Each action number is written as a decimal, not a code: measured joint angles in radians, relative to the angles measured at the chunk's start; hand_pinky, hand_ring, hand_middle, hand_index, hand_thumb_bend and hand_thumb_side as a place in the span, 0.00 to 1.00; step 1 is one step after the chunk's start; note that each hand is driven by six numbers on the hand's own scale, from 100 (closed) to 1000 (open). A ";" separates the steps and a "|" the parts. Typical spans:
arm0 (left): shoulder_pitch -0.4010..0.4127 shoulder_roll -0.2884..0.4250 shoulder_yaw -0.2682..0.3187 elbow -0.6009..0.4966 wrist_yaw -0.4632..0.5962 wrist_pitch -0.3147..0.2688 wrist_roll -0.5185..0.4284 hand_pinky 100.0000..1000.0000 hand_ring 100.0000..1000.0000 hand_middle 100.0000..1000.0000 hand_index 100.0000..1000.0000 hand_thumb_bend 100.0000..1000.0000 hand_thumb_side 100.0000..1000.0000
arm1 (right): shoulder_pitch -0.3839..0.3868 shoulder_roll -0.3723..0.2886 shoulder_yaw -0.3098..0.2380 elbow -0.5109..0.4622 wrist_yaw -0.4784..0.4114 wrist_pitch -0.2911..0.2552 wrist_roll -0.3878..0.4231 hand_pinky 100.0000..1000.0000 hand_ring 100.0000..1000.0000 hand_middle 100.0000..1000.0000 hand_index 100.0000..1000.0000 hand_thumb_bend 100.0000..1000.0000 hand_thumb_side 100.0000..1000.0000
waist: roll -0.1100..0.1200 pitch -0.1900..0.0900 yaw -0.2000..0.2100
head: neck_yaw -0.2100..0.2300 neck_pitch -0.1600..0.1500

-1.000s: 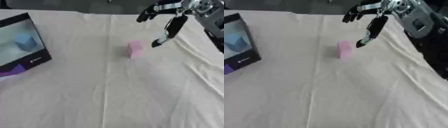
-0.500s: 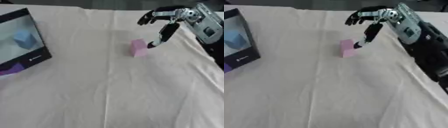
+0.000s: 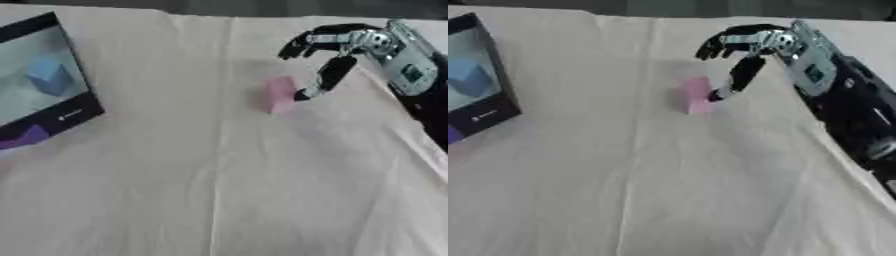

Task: Pick up the objects with one hand, pass them to the other hand, and then place them into the box on the other side of the table.

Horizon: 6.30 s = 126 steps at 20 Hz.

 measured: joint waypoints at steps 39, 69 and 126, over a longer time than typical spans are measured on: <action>0.025 0.002 0.011 -0.001 0.007 0.006 0.011 0.87 0.76 0.75 0.68 0.00 0.68 | 0.016 0.016 -0.006 0.001 -0.171 0.084 -0.062 0.72 0.71 0.42 0.40 0.25 0.00 | -0.009 0.014 -0.018 | 0.019 -0.009; -0.237 -0.030 -0.139 0.031 -0.151 -0.016 -0.312 0.83 0.76 0.74 0.75 0.00 0.47 | 0.133 0.282 0.041 -0.277 -0.406 0.319 -0.935 0.61 0.70 0.42 0.39 0.09 0.00 | 0.059 -0.067 -0.073 | 0.062 0.028; -0.372 -0.068 -0.342 0.016 -0.235 -0.308 -0.995 0.86 0.82 0.75 0.79 0.31 0.59 | 0.147 0.280 0.211 -0.445 -0.509 0.191 -0.767 0.61 0.71 0.42 0.39 0.10 0.00 | 0.059 -0.077 -0.059 | 0.056 0.028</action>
